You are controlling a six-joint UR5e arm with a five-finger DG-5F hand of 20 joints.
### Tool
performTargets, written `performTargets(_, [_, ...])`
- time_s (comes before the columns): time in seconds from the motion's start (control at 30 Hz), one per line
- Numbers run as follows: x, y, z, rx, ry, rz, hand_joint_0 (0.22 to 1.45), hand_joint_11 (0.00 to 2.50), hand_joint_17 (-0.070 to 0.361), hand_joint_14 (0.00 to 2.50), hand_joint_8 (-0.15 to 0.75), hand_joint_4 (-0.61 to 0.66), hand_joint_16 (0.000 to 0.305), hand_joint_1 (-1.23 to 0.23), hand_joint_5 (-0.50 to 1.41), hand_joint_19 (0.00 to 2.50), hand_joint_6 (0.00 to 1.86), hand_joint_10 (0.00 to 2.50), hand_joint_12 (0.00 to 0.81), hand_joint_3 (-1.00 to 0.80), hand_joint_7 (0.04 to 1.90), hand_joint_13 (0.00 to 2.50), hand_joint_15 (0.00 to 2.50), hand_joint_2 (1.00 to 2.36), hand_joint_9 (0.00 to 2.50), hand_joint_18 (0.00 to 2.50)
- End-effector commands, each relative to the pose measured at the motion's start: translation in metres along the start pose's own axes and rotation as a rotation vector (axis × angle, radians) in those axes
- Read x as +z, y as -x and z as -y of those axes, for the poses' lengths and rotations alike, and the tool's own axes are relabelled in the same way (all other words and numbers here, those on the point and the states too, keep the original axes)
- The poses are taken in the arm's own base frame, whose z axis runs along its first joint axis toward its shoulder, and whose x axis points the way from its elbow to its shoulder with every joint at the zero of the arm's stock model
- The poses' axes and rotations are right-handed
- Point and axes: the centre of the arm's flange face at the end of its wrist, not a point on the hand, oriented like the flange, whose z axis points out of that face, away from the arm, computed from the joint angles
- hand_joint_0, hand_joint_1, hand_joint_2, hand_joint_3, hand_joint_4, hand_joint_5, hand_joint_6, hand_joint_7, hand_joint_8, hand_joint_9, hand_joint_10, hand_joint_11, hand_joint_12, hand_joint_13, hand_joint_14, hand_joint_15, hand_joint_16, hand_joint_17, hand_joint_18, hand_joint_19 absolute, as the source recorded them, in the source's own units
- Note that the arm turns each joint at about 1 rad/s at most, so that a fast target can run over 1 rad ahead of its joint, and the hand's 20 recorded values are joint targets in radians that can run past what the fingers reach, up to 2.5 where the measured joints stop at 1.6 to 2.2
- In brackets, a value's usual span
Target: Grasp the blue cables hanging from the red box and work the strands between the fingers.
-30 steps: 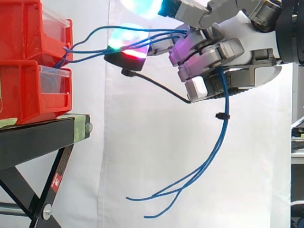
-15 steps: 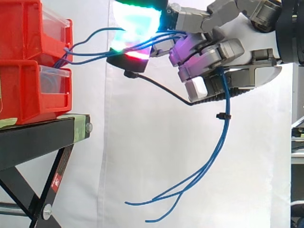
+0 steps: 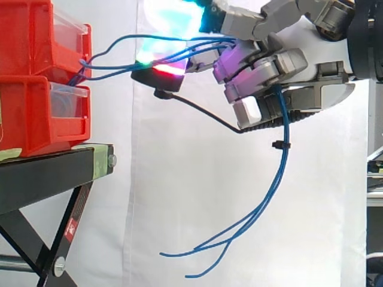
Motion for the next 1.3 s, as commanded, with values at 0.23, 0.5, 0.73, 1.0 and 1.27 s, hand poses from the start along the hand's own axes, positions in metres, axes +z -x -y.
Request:
performTargets(0.23, [0.0001,0.0006,0.0005,-0.001,-0.001,0.001,0.76,2.46,0.186,2.5,0.492,0.34,0.248,-0.82,-0.2,0.51,1.03,2.5,0.646,-1.0,0.8,1.79,1.41,1.0,1.27,2.42])
performTargets(0.5, [-0.0003,-0.0003,0.0003,-0.001,0.0,-0.002,0.91,2.46,0.186,2.5,0.492,0.31,0.248,-0.83,-0.2,0.51,1.02,2.5,0.646,-0.72,0.82,1.79,1.41,1.01,1.27,2.42])
performTargets(0.73, [0.0,-0.0004,-0.0003,0.0,0.001,0.0,0.96,2.46,0.186,2.5,0.492,0.3,0.248,-0.83,-0.22,0.51,1.04,2.5,0.646,-0.4,0.8,1.79,1.41,1.01,1.27,2.42])
performTargets(1.0, [-0.0003,-0.0002,0.0004,-0.001,-0.001,-0.001,0.95,2.46,0.186,2.5,0.492,0.3,0.248,-0.82,-0.2,0.51,1.06,2.5,0.646,-0.63,0.78,1.79,1.41,1.01,1.27,2.42])
performTargets(1.27, [0.0,-0.0004,-0.0003,0.0,0.001,0.0,0.93,2.46,0.186,2.5,0.492,0.3,0.248,-0.83,-0.22,0.51,1.03,2.5,0.646,-0.4,0.81,1.79,1.41,1.01,1.27,2.42])
